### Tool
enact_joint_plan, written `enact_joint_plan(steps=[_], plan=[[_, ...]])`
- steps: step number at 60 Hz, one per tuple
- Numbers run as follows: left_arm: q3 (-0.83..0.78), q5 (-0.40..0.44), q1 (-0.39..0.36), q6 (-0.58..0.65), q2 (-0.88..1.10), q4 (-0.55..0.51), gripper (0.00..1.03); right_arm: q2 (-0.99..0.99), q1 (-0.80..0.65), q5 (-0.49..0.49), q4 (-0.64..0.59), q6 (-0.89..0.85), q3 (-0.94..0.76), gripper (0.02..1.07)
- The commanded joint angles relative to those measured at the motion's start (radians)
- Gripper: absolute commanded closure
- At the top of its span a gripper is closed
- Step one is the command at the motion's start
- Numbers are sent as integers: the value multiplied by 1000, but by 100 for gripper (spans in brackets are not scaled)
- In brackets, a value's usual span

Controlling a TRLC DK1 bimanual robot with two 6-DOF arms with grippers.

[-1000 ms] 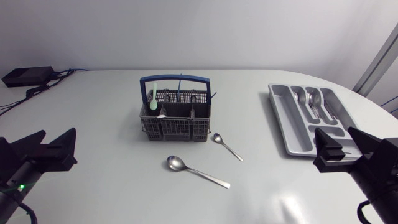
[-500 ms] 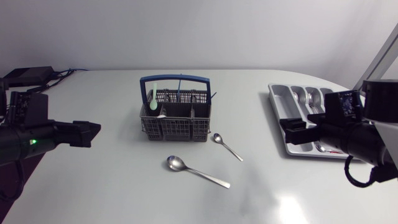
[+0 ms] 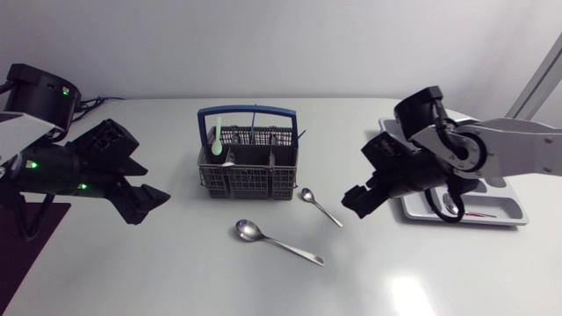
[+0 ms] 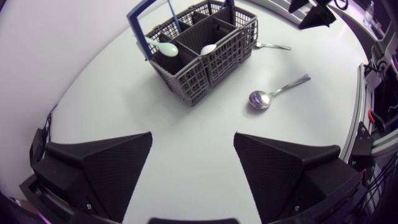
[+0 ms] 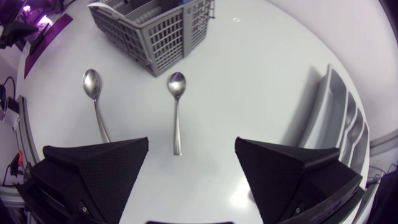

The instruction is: Unload the cutlery basket into the drawer organizer.

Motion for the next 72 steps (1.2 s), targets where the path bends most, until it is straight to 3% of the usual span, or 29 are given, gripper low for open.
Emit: enact_joint_plan(steps=[1, 14, 23, 40, 48, 56, 62, 72], plan=[[47, 17, -19, 119, 26, -10, 12, 87, 38, -10, -40, -64, 64, 7], [101, 14, -98, 221, 55, 8, 13, 301, 87, 17, -91, -61, 214, 15], [150, 15, -102, 269, 101, 7, 20, 399, 88, 30, -92, -80, 272, 21], [238, 28, -113, 312, 227, -13, 27, 512, 104, 36, -123, -114, 348, 58], [299, 66, -111, 330, 276, -50, 35, 554, 105, 36, -160, -120, 381, 66], [333, 72, -121, 355, 333, -64, 39, 607, 101, 33, -214, -126, 420, 86], [339, 72, -137, 376, 354, -61, 39, 624, 101, 34, -235, -133, 420, 91], [354, 72, -184, 392, 383, -38, 48, 552, 101, 34, -240, -157, 361, 95]])
